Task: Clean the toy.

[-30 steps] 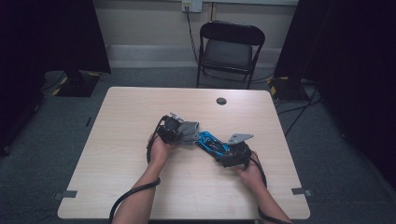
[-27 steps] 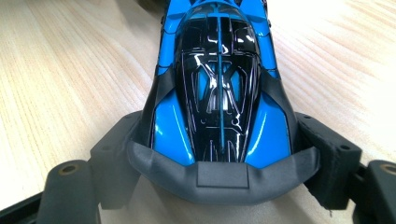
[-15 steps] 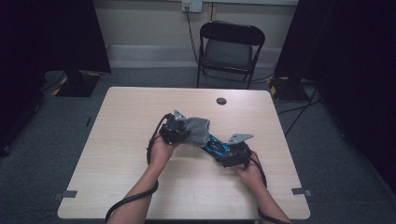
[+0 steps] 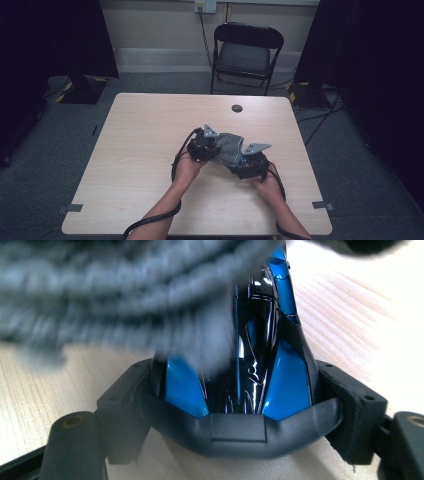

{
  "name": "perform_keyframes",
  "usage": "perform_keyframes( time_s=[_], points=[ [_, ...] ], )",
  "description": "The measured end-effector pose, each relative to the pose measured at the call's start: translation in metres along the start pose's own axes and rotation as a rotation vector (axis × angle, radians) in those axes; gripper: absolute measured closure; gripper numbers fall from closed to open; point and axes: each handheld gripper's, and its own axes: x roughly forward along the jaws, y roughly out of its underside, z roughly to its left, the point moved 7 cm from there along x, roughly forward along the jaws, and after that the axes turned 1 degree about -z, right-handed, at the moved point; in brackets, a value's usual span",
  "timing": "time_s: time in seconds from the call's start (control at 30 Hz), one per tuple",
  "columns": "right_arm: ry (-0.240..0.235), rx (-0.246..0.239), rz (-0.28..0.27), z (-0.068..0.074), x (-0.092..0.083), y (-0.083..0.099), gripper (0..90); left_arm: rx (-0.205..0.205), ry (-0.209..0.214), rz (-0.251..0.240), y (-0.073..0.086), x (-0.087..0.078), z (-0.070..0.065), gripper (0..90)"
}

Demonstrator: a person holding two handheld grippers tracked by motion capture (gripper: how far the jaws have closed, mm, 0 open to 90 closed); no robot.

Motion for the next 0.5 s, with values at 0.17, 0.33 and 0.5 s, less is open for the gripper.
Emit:
perform_keyframes(
  time_s=[0.17,0.33,0.5],
  points=[
    [0.0,0.0,0.0,0.0,0.0,0.0,23.8,0.012,0.004,0.008,-0.002,0.008,-0.007,78.2],
    [0.001,-0.001,-0.001,0.0,0.0,0.0,23.8,0.017,0.016,0.015,-0.004,0.014,-0.014,78.2],
    [0.001,-0.002,-0.001,0.0,0.0,0.0,23.8,0.028,0.013,0.031,-0.004,0.021,-0.019,78.1]
  ],
)
